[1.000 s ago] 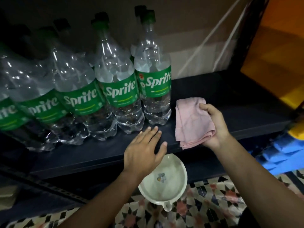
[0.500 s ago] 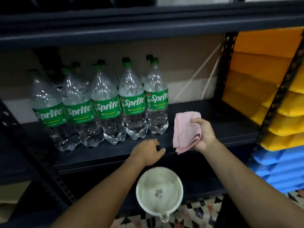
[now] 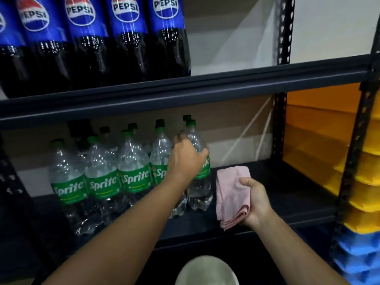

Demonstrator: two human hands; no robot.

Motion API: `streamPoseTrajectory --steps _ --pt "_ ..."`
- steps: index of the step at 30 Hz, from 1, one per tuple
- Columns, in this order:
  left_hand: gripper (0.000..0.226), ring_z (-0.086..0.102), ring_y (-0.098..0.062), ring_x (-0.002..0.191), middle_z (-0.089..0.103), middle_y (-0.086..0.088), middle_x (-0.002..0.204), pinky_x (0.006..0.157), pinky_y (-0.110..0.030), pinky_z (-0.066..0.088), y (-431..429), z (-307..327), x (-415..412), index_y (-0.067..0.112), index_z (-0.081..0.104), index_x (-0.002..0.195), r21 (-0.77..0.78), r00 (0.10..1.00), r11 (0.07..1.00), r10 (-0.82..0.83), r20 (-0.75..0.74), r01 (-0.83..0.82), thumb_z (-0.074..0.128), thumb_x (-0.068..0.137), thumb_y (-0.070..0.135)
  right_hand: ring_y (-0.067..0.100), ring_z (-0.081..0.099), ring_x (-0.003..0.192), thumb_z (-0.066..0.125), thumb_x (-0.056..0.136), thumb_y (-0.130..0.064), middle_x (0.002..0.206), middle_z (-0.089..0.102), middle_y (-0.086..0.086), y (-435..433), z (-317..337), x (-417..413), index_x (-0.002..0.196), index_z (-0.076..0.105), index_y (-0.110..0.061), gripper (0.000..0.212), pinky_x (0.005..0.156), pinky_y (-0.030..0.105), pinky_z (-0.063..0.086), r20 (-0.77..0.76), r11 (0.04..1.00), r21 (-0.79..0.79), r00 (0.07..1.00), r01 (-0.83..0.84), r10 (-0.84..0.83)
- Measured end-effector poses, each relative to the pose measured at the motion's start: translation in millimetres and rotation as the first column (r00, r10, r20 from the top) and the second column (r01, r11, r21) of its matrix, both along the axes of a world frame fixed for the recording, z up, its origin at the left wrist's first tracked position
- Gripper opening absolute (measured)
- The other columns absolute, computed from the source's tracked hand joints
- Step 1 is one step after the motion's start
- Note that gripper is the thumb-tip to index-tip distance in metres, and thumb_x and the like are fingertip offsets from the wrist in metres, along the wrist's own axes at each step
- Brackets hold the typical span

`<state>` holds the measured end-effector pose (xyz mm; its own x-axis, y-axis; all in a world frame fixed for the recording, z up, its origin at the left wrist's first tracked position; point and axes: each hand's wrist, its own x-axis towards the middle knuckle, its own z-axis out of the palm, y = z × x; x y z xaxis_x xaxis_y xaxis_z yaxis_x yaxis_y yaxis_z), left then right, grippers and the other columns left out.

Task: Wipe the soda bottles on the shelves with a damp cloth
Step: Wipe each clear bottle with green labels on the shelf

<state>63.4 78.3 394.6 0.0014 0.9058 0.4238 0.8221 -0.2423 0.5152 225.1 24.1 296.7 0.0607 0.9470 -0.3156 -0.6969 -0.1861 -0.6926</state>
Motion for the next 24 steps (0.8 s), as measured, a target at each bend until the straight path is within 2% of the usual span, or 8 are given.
streamPoseTrajectory --steps 3,5,8,13,17,19,21,24 --pt "0.111 0.061 -0.042 0.128 0.047 -0.022 0.155 0.104 -0.049 0.054 28 9 8 0.005 0.003 0.164 -0.154 0.991 0.984 0.071 -0.110 -0.088 0.053 0.095 0.076 0.042 0.065 0.108 0.056 0.085 -0.025 0.127 0.068 0.025 14 -3 6 0.129 0.066 -0.001 0.051 0.105 0.054 0.048 -0.027 1.000 0.003 1.000 0.002 -0.002" --pt "0.109 0.055 -0.040 0.135 0.046 -0.019 0.159 0.107 -0.046 0.048 34 11 11 0.008 0.007 0.166 -0.208 0.987 0.971 0.090 -0.130 -0.116 0.051 0.095 0.079 0.041 0.067 0.103 0.055 0.088 -0.026 0.119 0.071 0.025 19 -6 10 0.127 0.066 0.000 0.048 0.099 0.051 0.052 -0.051 1.000 0.010 0.999 0.012 -0.011" --pt "0.085 0.067 -0.030 0.105 0.065 -0.009 0.123 0.086 -0.037 0.051 41 11 14 0.013 0.035 0.154 -0.191 0.990 0.974 0.101 -0.099 -0.118 0.057 0.097 0.071 0.037 0.073 0.083 0.050 0.094 -0.026 0.099 0.075 0.024 19 -6 13 0.120 0.066 0.002 0.041 0.083 0.047 0.054 -0.084 0.999 0.036 0.996 0.013 -0.010" --pt "0.085 0.061 -0.016 0.066 0.060 0.002 0.082 0.054 -0.029 0.050 33 2 3 0.016 0.028 0.153 -0.099 0.984 0.993 0.052 -0.171 -0.069 0.046 0.097 0.078 0.035 0.075 0.074 0.045 0.098 -0.029 0.100 0.074 0.025 9 -3 7 0.122 0.064 0.003 0.044 0.079 0.047 0.052 -0.130 0.998 0.067 0.992 0.015 -0.006" --pt "0.058 0.039 -0.012 0.045 0.042 0.006 0.060 0.048 -0.024 0.040 15 0 0 0.017 0.053 0.084 -0.081 0.997 0.997 -0.015 -0.070 0.009 0.056 0.095 0.073 0.040 0.073 0.097 0.045 0.100 -0.037 0.116 0.071 0.029 2 7 2 0.128 0.062 0.004 0.053 0.089 0.050 0.053 -0.101 0.997 0.081 0.995 -0.003 0.011" --pt "0.056 0.048 -0.009 0.051 0.047 0.008 0.064 0.055 -0.027 0.049 4 -2 -2 0.022 0.057 0.109 -0.043 0.997 0.998 -0.054 -0.048 0.052 0.060 0.091 0.075 0.041 0.071 0.105 0.045 0.102 -0.039 0.117 0.071 0.029 -1 15 -2 0.131 0.061 0.003 0.054 0.095 0.051 0.053 -0.063 0.992 0.124 0.998 0.016 -0.008" --pt "0.086 0.062 -0.007 0.064 0.058 0.009 0.074 0.065 -0.029 0.056 -11 -1 -2 0.018 0.048 0.149 0.021 0.993 0.993 -0.115 -0.006 0.115 0.063 0.087 0.077 0.041 0.071 0.107 0.045 0.104 -0.040 0.117 0.072 0.028 -4 24 -9 0.133 0.060 0.001 0.052 0.098 0.053 0.054 0.006 0.979 0.196 0.998 0.052 -0.054" --pt "0.096 0.068 -0.014 0.099 0.070 0.005 0.119 0.082 -0.032 0.056 -22 -4 -1 0.018 0.046 0.154 0.077 0.985 0.984 -0.166 0.039 0.163 0.065 0.083 0.080 0.029 0.073 0.107 0.044 0.107 -0.036 0.123 0.072 0.017 -10 39 -24 0.136 0.060 -0.013 0.040 0.090 0.044 0.060 0.180 0.932 0.356 0.974 0.067 -0.139"
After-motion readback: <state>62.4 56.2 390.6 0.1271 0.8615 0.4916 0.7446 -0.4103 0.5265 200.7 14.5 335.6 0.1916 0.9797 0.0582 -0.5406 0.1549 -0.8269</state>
